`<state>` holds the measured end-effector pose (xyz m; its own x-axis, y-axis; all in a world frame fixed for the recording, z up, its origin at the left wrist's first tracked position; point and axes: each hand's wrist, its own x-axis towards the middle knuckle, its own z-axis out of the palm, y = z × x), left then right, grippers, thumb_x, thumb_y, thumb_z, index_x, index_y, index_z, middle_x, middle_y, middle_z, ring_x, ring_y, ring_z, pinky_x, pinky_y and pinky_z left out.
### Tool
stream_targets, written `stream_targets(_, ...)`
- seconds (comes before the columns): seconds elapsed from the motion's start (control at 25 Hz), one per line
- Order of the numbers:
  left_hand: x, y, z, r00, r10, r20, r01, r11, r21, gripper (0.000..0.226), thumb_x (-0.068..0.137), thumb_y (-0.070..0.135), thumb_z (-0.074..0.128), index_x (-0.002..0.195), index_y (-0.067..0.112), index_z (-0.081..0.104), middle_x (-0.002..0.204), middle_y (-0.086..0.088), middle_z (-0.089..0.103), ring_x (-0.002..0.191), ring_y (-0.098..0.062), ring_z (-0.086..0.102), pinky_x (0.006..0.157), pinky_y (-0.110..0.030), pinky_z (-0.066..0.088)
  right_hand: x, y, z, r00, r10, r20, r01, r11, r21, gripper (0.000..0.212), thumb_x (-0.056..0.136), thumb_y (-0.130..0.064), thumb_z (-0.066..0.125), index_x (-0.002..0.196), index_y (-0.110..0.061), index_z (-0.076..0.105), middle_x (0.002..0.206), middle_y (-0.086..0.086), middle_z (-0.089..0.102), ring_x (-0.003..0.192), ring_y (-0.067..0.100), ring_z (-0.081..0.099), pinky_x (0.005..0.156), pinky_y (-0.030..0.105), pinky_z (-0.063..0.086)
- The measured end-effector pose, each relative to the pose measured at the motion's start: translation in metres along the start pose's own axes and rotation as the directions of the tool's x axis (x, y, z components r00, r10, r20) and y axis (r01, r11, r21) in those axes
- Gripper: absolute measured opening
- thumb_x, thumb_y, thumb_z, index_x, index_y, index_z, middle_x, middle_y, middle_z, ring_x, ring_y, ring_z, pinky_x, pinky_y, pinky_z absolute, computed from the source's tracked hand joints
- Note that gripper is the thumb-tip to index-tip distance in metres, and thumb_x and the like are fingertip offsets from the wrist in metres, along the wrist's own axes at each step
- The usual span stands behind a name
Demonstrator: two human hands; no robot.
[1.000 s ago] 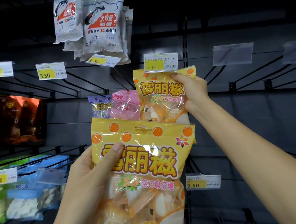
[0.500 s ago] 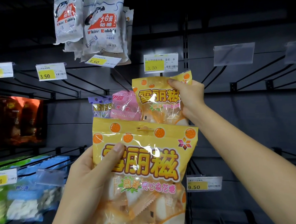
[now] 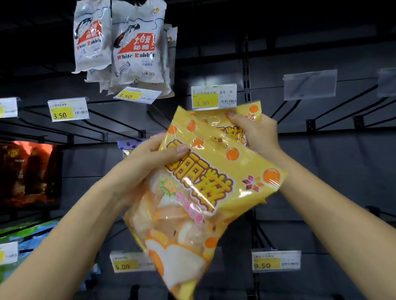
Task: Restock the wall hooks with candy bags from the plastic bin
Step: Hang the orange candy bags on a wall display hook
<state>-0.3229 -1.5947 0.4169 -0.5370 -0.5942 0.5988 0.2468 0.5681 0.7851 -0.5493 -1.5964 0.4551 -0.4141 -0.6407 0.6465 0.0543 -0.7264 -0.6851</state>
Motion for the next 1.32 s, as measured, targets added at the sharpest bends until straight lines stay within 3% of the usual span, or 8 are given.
stream_targets(0.16,0.03,0.002,-0.015,0.999,0.019,0.039,-0.02,1.0,0.014,0.066,0.045,0.04,0.094,0.101,0.012,0.073,0.094,-0.009,0.079,0.08,-0.023,0.076,0.071,-0.032,0.061,0.006,0.002,-0.004,0.997,0.064,0.042,-0.068,0.993,0.099,0.036,0.076,-0.006,0.076,0.108,0.004,0.064,0.087,0.013,0.072,0.066,0.019,0.071,0.055,0.027,0.058)
stream_targets(0.28,0.039,-0.01,-0.02,0.997,0.069,0.037,-0.068,0.997,-0.032,0.066,0.044,0.04,0.095,0.101,0.015,0.073,0.095,-0.007,0.078,0.08,-0.021,0.076,0.073,-0.032,0.062,0.013,0.003,-0.005,0.986,0.128,0.11,-0.145,0.976,0.164,0.033,0.076,-0.004,0.074,0.107,0.001,0.063,0.099,0.022,0.07,0.083,0.033,0.07,0.074,0.046,0.06)
stream_targets(0.52,0.043,-0.02,-0.029,0.991,0.116,0.073,-0.112,0.992,-0.06,0.075,0.046,0.039,0.095,0.114,0.017,0.068,0.098,-0.007,0.077,0.082,-0.023,0.075,0.073,-0.034,0.062,0.032,-0.012,-0.022,0.88,0.192,0.434,-0.199,0.98,-0.028,0.043,0.067,-0.006,0.072,0.108,0.004,0.066,0.083,0.012,0.075,0.072,0.023,0.073,0.064,0.033,0.06)
stream_targets(0.64,0.046,-0.022,-0.033,0.989,0.121,0.079,-0.117,0.992,-0.057,0.082,0.046,0.039,0.095,0.118,0.016,0.065,0.099,-0.008,0.077,0.082,-0.023,0.075,0.072,-0.035,0.062,0.037,-0.016,-0.023,0.798,0.195,0.57,-0.181,0.98,-0.081,0.029,0.074,-0.01,0.067,0.102,-0.003,0.069,0.092,0.012,0.073,0.081,0.024,0.071,0.074,0.034,0.059)
stream_targets(0.72,0.048,-0.023,-0.035,0.99,0.121,0.076,-0.117,0.991,-0.065,0.082,0.046,0.038,0.095,0.119,0.015,0.065,0.1,-0.008,0.077,0.082,-0.023,0.075,0.071,-0.034,0.061,0.039,-0.012,-0.02,0.774,0.186,0.606,-0.186,0.981,-0.064,0.047,0.076,-0.01,0.064,0.12,0.005,0.056,0.104,0.016,0.065,0.089,0.027,0.066,0.085,0.04,0.056)
stream_targets(0.88,0.051,-0.025,-0.037,0.987,0.141,0.074,-0.137,0.989,-0.05,0.078,0.047,0.039,0.094,0.118,0.017,0.067,0.1,-0.008,0.077,0.084,-0.024,0.075,0.073,-0.034,0.061,0.04,-0.003,-0.018,0.769,0.14,0.623,-0.2,0.979,0.026,0.053,0.076,-0.01,0.059,0.126,-0.007,0.042,0.109,0.021,0.056,0.094,0.03,0.06,0.093,0.044,0.049)
stream_targets(1.04,0.056,-0.019,-0.036,0.981,0.181,0.074,-0.176,0.982,-0.065,0.075,0.048,0.039,0.094,0.115,0.018,0.067,0.097,-0.005,0.078,0.083,-0.022,0.075,0.074,-0.034,0.061,0.04,-0.002,-0.013,0.833,0.074,0.548,-0.178,0.974,0.139,0.032,0.08,-0.003,0.057,0.111,0.0,0.06,0.096,0.014,0.069,0.082,0.024,0.07,0.081,0.039,0.057)
stream_targets(1.32,0.06,-0.016,-0.034,0.976,0.203,0.083,-0.194,0.975,-0.106,0.082,0.046,0.038,0.094,0.117,0.015,0.064,0.094,-0.004,0.078,0.08,-0.02,0.075,0.072,-0.032,0.062,0.042,-0.013,-0.005,0.923,0.07,0.377,-0.127,0.983,0.129,0.034,0.087,0.0,0.055,0.12,0.01,0.057,0.097,0.018,0.068,0.079,0.027,0.069,0.075,0.039,0.059)
